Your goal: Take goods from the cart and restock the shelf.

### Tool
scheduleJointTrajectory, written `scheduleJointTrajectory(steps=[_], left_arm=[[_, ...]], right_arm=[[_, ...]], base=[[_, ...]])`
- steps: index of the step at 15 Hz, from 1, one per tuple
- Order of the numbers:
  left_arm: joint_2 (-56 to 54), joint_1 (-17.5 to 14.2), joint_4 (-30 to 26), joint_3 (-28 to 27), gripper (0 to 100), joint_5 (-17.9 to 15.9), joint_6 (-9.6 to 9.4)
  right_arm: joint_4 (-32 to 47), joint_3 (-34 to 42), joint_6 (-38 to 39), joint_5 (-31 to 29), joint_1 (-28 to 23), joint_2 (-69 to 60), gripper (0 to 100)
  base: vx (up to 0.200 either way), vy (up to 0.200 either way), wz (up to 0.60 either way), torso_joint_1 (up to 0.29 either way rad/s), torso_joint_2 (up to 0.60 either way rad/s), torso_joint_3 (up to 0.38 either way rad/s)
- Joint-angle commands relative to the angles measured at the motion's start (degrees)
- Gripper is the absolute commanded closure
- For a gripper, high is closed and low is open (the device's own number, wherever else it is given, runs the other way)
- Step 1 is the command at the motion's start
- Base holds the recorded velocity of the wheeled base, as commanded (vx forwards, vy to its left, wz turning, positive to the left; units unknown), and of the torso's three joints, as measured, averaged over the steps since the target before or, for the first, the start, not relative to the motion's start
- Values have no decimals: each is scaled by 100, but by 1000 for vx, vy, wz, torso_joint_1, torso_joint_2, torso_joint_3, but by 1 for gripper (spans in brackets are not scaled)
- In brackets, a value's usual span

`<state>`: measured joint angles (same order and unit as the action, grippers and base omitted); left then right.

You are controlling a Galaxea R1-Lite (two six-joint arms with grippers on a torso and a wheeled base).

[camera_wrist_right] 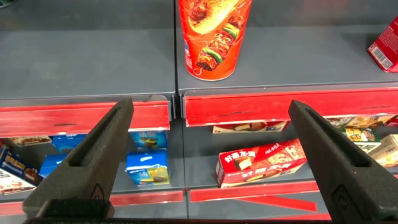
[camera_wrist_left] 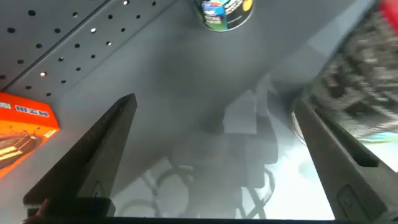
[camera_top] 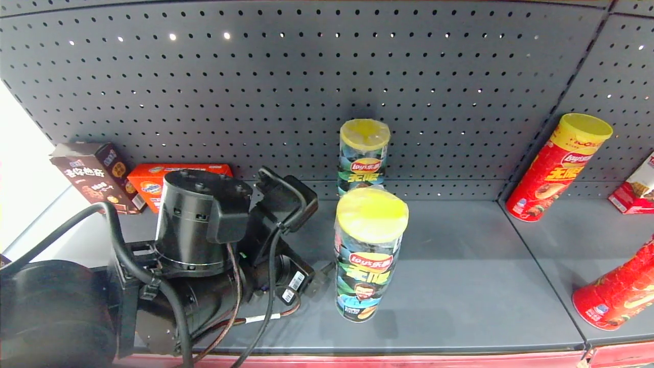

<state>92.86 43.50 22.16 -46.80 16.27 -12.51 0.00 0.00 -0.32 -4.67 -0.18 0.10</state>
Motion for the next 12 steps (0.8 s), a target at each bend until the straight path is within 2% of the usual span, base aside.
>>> scheduleJointTrajectory(steps=[1,9,10,12], left_arm=[[-39,45,7,4,0,7,3],[-22,45,16,48,0,7,3],[-13,63,16,57,0,-1,20],[-31,19,16,57,0,7,187]], right_arm=[[0,0,-3,1,1,8,0],[0,0,5,1,1,8,0],[0,0,5,1,1,8,0],[0,0,-3,1,1,8,0]], base=[[0,0,0,0,0,0],[0,0,0,0,0,0],[0,0,0,0,0,0],[0,0,0,0,0,0]])
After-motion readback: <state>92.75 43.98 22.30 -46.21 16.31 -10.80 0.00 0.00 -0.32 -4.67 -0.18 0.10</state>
